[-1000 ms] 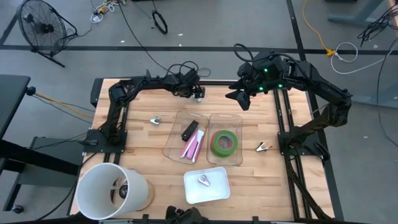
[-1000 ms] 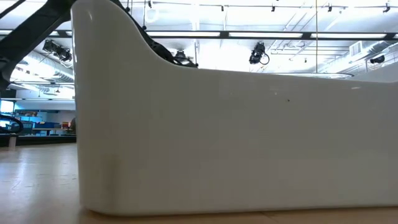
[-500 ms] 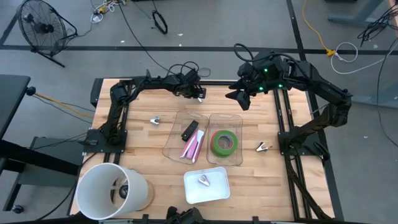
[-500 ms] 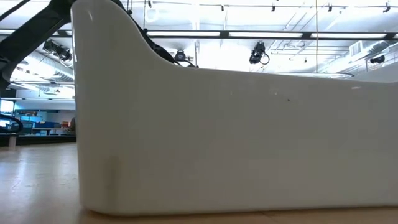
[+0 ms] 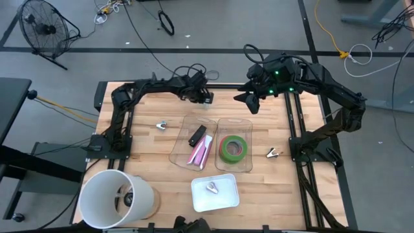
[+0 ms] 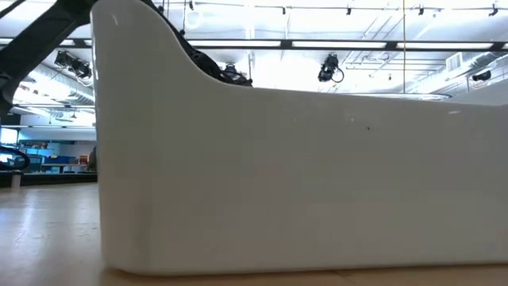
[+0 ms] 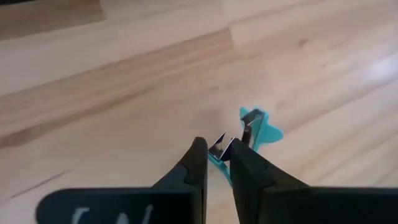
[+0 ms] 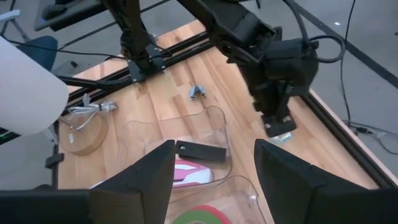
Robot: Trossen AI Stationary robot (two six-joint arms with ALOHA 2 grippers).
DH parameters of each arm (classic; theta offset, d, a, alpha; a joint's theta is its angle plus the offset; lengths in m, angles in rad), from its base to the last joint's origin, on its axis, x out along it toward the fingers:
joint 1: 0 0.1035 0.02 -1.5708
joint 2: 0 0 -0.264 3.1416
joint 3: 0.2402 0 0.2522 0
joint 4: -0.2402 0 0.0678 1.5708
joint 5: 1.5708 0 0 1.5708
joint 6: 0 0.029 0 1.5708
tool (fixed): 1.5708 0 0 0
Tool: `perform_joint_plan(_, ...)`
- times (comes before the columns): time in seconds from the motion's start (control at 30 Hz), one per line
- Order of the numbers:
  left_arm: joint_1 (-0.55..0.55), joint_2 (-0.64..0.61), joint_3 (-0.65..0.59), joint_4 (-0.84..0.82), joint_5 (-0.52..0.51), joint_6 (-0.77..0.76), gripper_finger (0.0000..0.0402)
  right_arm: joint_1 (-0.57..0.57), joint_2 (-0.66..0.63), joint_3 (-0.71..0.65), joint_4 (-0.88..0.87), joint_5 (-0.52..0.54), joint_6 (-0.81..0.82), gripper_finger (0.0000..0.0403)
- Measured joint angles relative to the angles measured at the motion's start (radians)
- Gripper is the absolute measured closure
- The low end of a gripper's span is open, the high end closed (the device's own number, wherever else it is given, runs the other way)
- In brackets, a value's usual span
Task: Pick and place Stapler, Stapler remover, tape
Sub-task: Put the blue staple remover into the white bin
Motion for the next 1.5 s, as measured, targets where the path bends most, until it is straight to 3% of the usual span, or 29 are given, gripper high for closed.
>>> perform_joint_plan(0.37, -0.045, -0.18, -0.001, -0.062, -0.029, 0.073, 0.036, 0.0, 0.0, 0.0, 0.0, 0.029, -0.03, 0.0183)
perform_joint_plan(0.7, -0.18, -0.401, 0.002, -0.117, -0.025, 0.071, 0.036, 0.0, 0.0, 0.0, 0.001, 0.079, -0.049, 0.0183)
perform_joint_plan(1.0, -0.415, -0.567, 0.002, -0.159, -0.023, 0.026, 0.036, 0.0, 0.0, 0.0, -0.008, 0.076, -0.052, 0.0183)
perform_joint_plan(1.27, -0.673, -0.606, 0.003, -0.18, -0.03, 0.025, 0.036, 0.0, 0.0, 0.0, -0.01, 0.067, -0.052, 0.0183)
perform_joint_plan(1.4, -0.803, -0.6, 0.003, -0.18, -0.07, 0.017, 0.036, 0.0, 0.0, 0.0, -0.018, 0.067, -0.052, 0.0183)
perform_joint_plan(1.5, -0.89, -0.58, 0.004, -0.175, -0.157, -0.023, 0.036, 0.0, 0.0, 0.0, -0.025, 0.067, -0.052, 0.0183)
